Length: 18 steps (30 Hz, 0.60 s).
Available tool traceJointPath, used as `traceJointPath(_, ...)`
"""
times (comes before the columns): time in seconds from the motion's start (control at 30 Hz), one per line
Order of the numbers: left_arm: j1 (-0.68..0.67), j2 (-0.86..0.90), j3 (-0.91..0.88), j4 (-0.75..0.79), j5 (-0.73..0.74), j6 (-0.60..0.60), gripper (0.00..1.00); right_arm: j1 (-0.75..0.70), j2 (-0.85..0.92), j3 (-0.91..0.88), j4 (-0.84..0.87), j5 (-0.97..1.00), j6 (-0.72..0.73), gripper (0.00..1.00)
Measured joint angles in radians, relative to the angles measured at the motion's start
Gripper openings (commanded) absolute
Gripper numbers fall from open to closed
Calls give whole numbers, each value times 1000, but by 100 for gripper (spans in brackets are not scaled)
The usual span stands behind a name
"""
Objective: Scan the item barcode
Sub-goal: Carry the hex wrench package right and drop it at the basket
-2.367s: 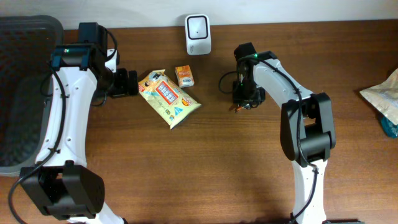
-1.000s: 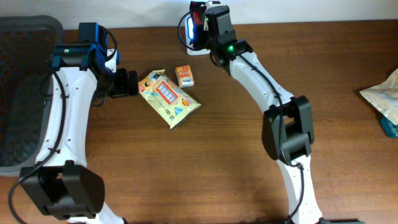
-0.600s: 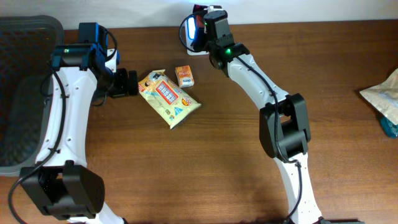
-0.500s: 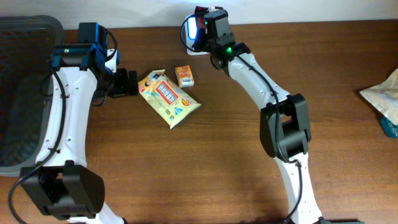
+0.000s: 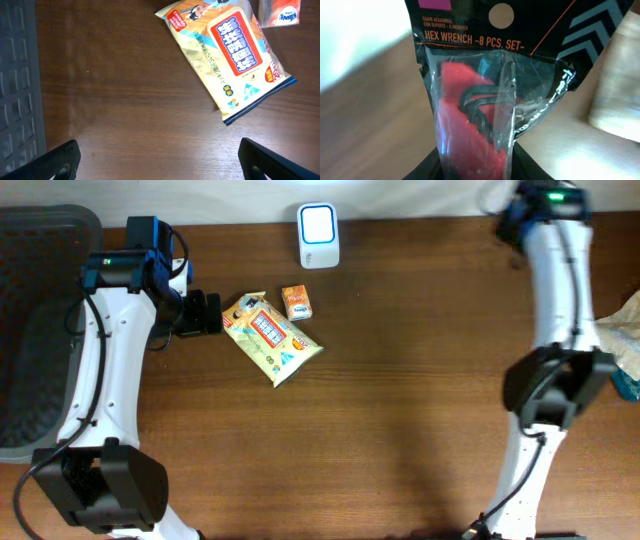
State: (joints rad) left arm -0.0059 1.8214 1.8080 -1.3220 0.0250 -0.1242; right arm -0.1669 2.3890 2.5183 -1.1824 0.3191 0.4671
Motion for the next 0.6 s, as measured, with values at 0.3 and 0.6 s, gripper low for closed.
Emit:
traceJointPath(0.3, 0, 0, 0, 0, 0, 0, 99, -380, -1, -24, -146, -1, 33, 33)
traceJointPath(0.6, 0, 0, 0, 0, 0, 0, 99, -546, -1, -274, -54, -2, 22, 37)
